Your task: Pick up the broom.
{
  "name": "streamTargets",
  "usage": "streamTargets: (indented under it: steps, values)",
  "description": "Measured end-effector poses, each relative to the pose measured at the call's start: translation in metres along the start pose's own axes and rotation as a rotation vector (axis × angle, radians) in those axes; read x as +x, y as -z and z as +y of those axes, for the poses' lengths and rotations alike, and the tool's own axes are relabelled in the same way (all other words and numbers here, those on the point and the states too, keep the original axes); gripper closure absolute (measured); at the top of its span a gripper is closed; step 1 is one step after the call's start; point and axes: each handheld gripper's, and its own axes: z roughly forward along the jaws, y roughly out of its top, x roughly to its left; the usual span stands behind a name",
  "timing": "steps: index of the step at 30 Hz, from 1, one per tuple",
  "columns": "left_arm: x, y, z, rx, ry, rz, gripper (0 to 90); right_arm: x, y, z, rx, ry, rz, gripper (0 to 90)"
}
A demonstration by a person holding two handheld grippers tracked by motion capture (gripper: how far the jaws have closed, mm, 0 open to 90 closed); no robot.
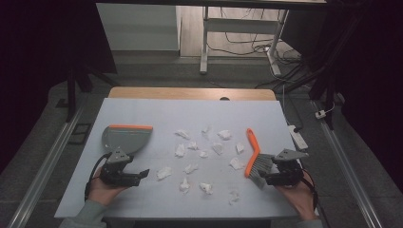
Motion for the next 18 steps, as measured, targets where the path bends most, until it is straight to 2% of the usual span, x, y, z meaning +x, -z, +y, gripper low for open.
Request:
streamTargets:
  steps: [9, 18]
  values:
    - [-0.0002, 0.0007, -0.0009, -0.004, 0.000, 0.004, 18.1, 0.0000, 0.0011, 0.0028, -0.003, 0.008, 0.007, 24.5]
    - [-0.0003, 0.0019, -0.0021, -0.001, -0.007, 0.007, 18.2, 0.0035, 0.0003, 0.0048, 0.020, 0.020, 0.015, 24.5]
